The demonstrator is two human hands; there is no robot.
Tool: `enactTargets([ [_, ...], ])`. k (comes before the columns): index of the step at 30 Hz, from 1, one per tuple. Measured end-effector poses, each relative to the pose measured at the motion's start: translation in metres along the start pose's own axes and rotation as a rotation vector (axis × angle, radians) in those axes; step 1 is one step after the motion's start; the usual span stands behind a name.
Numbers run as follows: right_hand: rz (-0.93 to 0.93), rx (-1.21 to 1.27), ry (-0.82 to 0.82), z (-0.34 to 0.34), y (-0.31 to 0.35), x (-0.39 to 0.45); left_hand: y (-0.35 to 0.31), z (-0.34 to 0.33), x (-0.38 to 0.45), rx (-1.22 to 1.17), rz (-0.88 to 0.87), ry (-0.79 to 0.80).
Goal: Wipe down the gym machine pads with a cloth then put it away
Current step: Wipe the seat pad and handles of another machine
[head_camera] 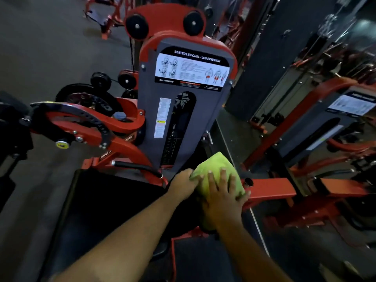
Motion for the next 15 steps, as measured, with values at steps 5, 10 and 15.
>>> enactTargets([
  [5,0.010,0.007,0.095,-0.005,0.005,0.021,0.045,-0.021,-0.004,-0.510,0.087,0.081],
  [10,0.054,-0.184,0.149,-0.001,0.026,0.086,0.110,-0.056,0.000,-0.430,0.184,0.144],
  [15,0.080,-0.335,0.230,0.000,0.037,0.101,0.118,-0.085,0.004,-0.151,0.010,0.411],
])
Point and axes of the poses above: each hand's wrist, its own x-axis towards the middle knuckle, its own z-axis out of the back of the hand, y = z × x, the point moved 7 cm from there along x, towards the middle knuckle, and after that the axes turned 1 degree about -y, right-handed, at the moved point
